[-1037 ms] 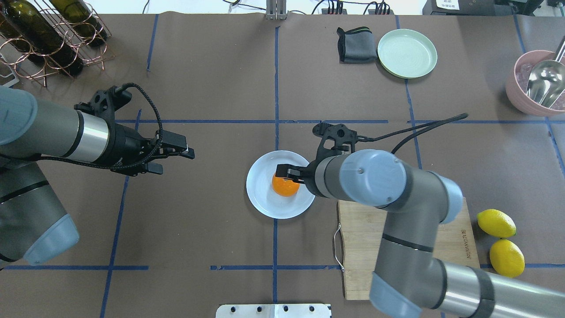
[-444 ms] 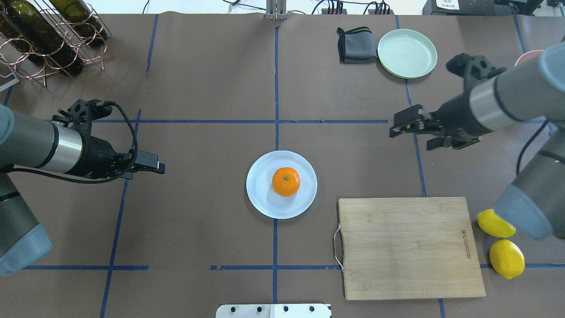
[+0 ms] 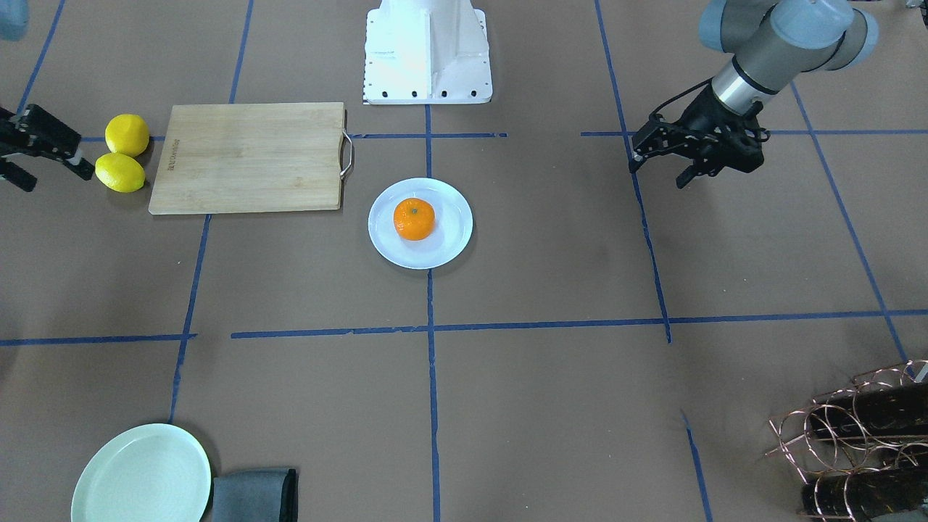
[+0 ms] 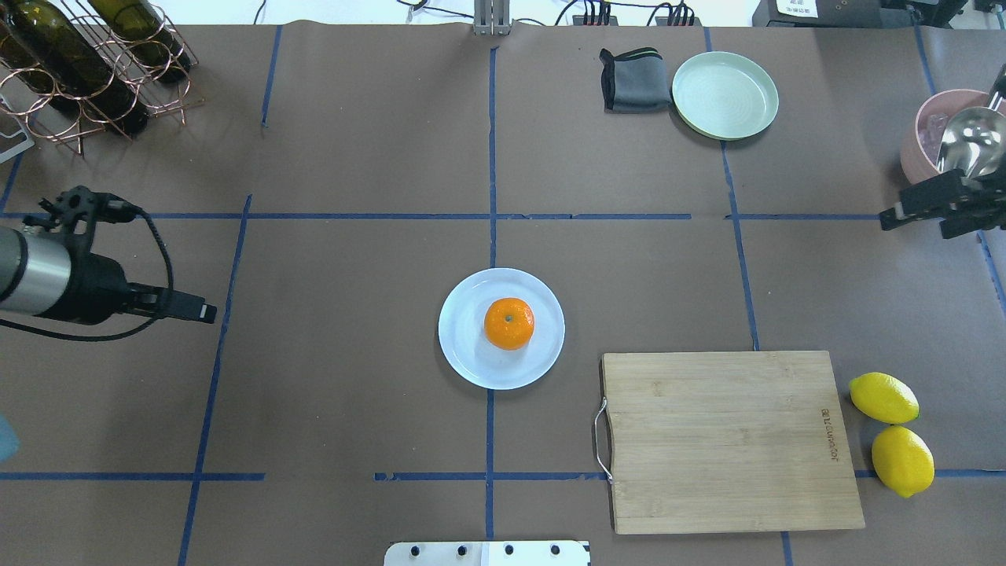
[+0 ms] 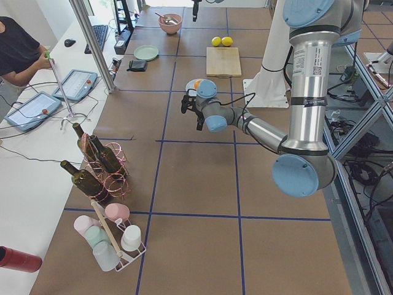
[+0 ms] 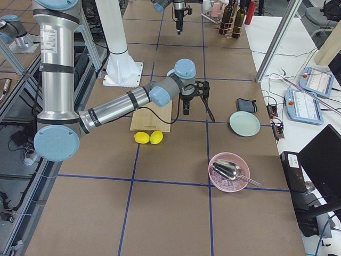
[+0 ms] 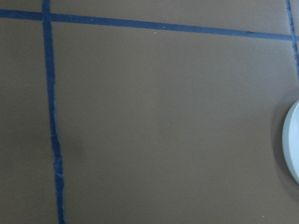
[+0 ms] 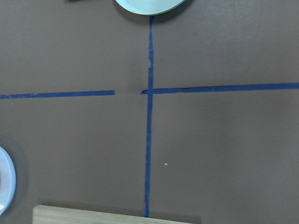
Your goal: Pick orange to plate
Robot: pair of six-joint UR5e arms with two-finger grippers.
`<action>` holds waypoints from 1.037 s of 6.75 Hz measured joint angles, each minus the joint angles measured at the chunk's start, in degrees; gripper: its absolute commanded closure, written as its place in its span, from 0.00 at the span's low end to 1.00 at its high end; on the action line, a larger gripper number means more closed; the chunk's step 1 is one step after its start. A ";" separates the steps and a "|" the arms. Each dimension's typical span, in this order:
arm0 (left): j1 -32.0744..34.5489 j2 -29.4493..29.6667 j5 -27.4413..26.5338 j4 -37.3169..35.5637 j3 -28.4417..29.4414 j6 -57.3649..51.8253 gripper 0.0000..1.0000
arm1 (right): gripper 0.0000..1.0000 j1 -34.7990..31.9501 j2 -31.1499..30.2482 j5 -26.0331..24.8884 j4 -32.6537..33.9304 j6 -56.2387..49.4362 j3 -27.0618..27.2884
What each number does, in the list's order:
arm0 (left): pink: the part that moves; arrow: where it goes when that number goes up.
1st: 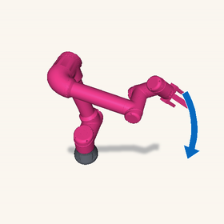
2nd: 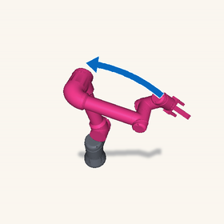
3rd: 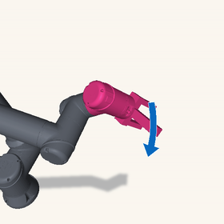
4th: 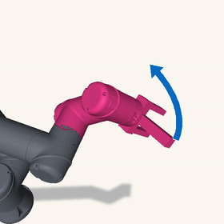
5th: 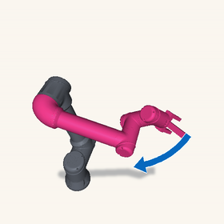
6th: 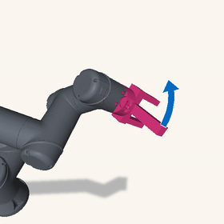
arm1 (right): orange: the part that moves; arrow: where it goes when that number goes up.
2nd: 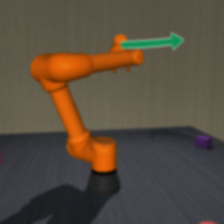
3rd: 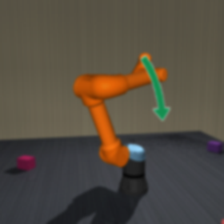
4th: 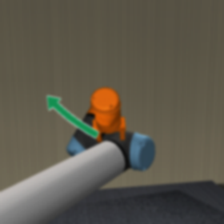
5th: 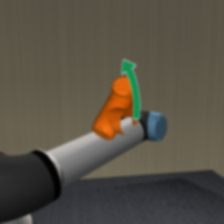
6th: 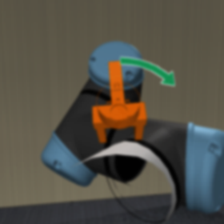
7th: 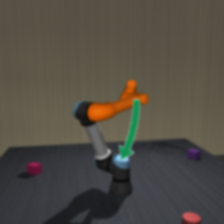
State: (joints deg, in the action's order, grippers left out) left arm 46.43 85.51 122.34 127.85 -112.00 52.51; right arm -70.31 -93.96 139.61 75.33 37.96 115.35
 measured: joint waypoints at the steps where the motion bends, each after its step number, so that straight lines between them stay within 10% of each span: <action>1: 4.94 -3.76 2.64 -0.05 -0.11 -8.31 0.00 | 0.00 -4.03 -1.54 0.40 3.71 -10.94 -1.29; 4: 22.53 -10.53 12.99 -6.29 0.85 -33.98 0.00 | 0.00 -12.43 -1.26 -6.89 24.19 -43.66 -2.25; 7: 36.00 -9.69 16.87 -30.98 -0.92 -47.69 0.00 | 0.00 -13.24 -2.19 -4.02 30.65 -47.76 -2.17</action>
State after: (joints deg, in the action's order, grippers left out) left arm 82.44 75.82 139.20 96.87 -112.91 4.83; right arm -83.55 -96.15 135.58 105.98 -9.80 113.18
